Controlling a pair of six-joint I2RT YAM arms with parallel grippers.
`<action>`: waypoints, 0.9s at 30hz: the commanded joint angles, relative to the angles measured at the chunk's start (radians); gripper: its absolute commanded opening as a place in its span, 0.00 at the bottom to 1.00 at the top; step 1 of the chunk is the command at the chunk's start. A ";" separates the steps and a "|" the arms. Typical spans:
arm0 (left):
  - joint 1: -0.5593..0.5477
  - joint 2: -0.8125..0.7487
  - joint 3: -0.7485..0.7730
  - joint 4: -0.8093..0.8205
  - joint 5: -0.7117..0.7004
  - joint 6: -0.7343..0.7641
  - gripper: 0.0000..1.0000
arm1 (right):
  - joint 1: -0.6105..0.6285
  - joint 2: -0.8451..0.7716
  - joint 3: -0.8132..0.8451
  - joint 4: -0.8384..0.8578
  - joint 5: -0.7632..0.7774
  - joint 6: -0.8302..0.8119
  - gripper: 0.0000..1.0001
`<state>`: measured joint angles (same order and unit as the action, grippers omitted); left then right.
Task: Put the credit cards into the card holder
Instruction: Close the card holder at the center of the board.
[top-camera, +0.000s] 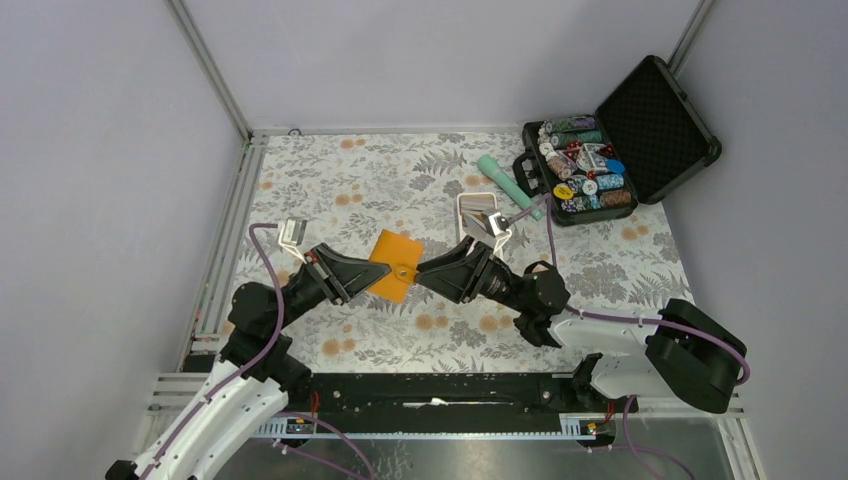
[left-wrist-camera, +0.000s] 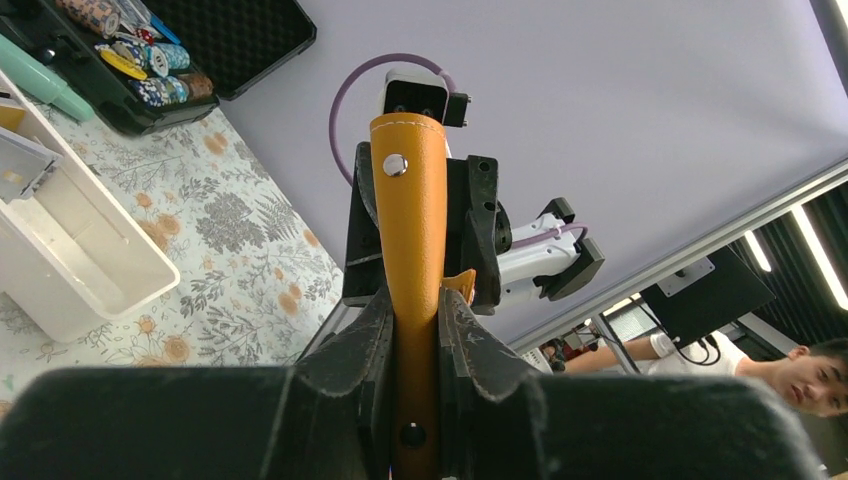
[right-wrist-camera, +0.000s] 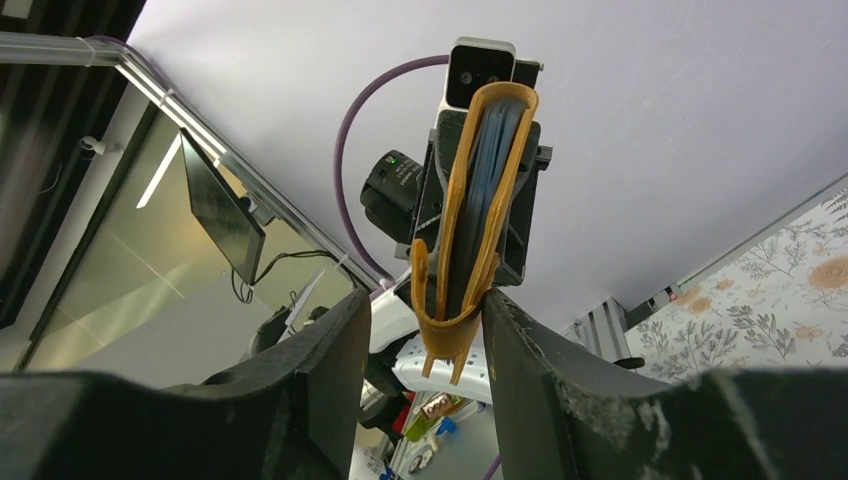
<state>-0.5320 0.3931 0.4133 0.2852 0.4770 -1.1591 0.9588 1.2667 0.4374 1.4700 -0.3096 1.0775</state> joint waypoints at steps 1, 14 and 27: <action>-0.029 0.023 0.051 0.070 -0.036 0.035 0.00 | -0.003 0.003 0.045 0.012 -0.040 -0.011 0.51; -0.096 0.046 0.058 0.057 -0.088 0.067 0.00 | -0.003 -0.016 0.045 -0.051 -0.018 -0.045 0.47; -0.164 0.062 0.075 -0.038 -0.166 0.163 0.00 | -0.003 -0.033 0.047 -0.070 0.007 -0.047 0.40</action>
<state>-0.6743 0.4538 0.4362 0.2462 0.3626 -1.0588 0.9588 1.2675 0.4419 1.3788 -0.3153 1.0443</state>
